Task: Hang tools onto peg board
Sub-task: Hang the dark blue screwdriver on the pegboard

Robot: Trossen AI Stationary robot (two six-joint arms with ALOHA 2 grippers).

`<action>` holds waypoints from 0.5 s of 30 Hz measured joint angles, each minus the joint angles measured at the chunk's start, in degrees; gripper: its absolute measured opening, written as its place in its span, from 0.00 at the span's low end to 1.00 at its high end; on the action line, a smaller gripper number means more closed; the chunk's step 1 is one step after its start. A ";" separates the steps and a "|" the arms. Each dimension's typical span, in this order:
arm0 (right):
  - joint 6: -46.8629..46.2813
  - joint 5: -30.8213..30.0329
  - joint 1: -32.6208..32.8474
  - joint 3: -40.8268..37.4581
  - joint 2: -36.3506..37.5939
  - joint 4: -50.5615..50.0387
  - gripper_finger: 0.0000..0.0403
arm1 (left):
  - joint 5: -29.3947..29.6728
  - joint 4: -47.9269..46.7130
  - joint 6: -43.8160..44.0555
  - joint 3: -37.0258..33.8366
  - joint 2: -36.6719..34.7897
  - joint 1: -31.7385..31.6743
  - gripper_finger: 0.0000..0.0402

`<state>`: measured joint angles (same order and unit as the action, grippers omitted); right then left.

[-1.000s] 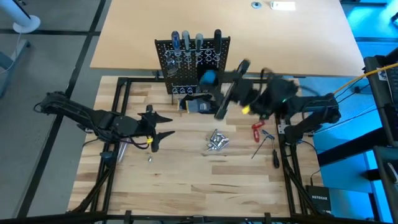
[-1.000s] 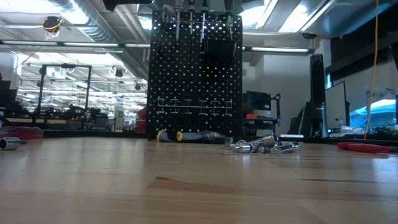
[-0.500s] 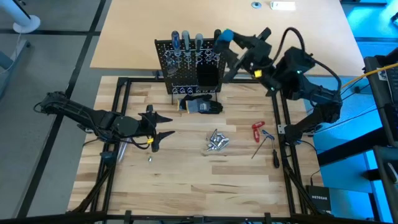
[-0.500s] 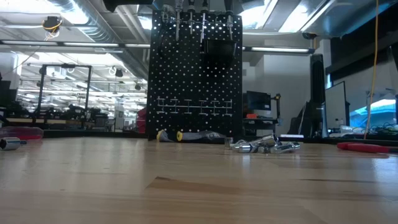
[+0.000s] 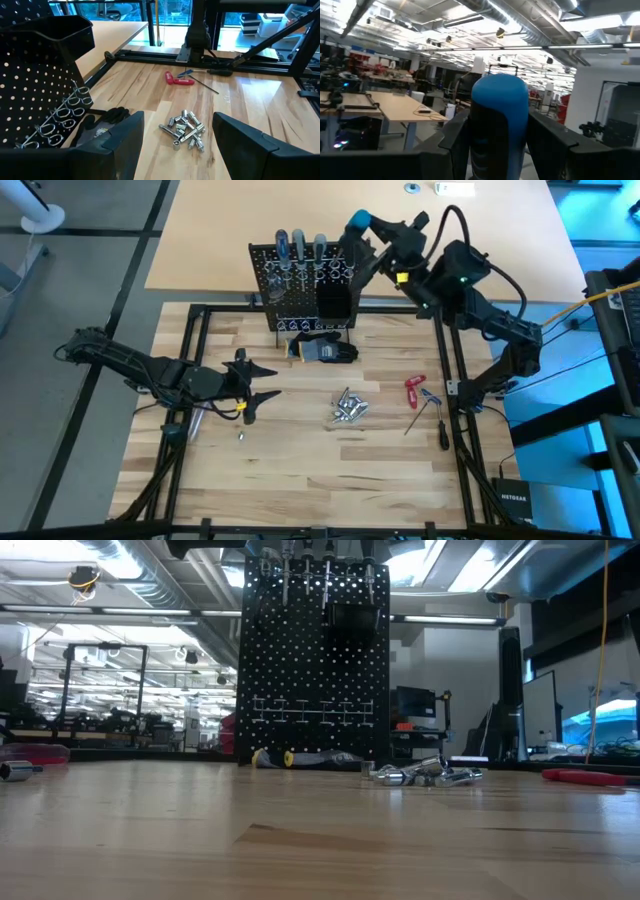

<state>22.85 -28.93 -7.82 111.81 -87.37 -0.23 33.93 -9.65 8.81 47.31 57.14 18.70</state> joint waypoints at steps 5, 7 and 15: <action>-0.15 0.01 -0.63 0.00 -0.02 -0.48 0.41 | 0.00 -0.12 0.01 0.00 0.00 0.00 0.56; -0.15 0.00 -0.63 0.00 -0.02 -0.46 0.41 | 0.02 -0.12 0.01 0.00 0.00 0.00 0.56; -1.66 -0.07 -1.64 0.00 -0.71 -3.12 0.41 | 0.02 -0.12 0.11 -0.02 0.00 0.00 0.56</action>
<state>21.19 -29.01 -9.46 111.81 -88.08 -3.35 33.95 -9.77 8.92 47.29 57.14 18.70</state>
